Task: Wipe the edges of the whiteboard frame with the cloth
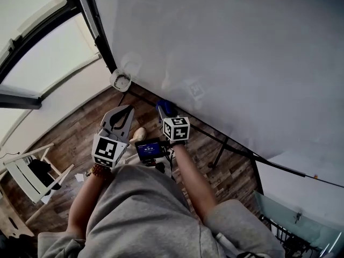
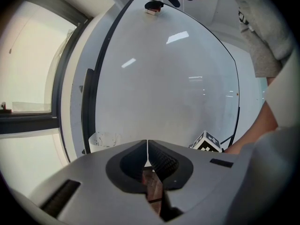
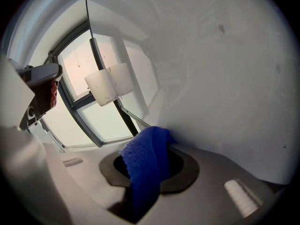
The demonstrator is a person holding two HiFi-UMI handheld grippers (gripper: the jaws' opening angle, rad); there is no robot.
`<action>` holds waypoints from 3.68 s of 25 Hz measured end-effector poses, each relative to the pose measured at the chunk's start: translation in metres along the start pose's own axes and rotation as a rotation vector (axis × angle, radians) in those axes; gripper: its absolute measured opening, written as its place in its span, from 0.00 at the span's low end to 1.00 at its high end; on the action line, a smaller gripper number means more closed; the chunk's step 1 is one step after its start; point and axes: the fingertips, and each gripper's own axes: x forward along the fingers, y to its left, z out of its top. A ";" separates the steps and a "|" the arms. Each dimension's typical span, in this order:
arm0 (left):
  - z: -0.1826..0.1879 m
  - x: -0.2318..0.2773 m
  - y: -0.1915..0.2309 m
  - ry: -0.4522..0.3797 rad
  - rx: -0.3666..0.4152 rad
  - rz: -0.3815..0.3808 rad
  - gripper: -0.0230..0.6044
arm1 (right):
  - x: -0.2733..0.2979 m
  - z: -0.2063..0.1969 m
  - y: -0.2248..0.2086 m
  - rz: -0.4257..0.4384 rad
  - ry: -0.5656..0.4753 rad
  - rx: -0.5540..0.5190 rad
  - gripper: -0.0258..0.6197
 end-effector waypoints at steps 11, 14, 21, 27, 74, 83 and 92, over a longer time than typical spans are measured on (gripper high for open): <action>-0.001 -0.014 0.025 -0.022 -0.019 0.083 0.06 | 0.030 0.015 0.029 0.103 -0.011 0.007 0.20; 0.000 -0.019 0.031 -0.024 -0.023 0.105 0.06 | 0.035 0.019 0.035 0.121 -0.017 0.015 0.20; -0.002 -0.030 0.039 -0.021 -0.020 0.145 0.06 | 0.048 0.027 0.048 0.159 -0.036 0.048 0.20; -0.003 -0.040 0.047 -0.025 -0.018 0.181 0.06 | 0.056 0.033 0.057 0.198 -0.060 0.099 0.20; 0.008 -0.041 -0.011 -0.057 0.046 0.056 0.06 | 0.010 0.040 0.112 0.576 0.054 0.070 0.22; 0.023 0.014 -0.097 -0.050 0.110 -0.204 0.06 | -0.127 0.053 0.045 0.315 -0.290 0.035 0.22; 0.046 0.053 -0.220 -0.067 0.186 -0.491 0.06 | -0.288 0.021 -0.041 -0.220 -0.525 0.093 0.22</action>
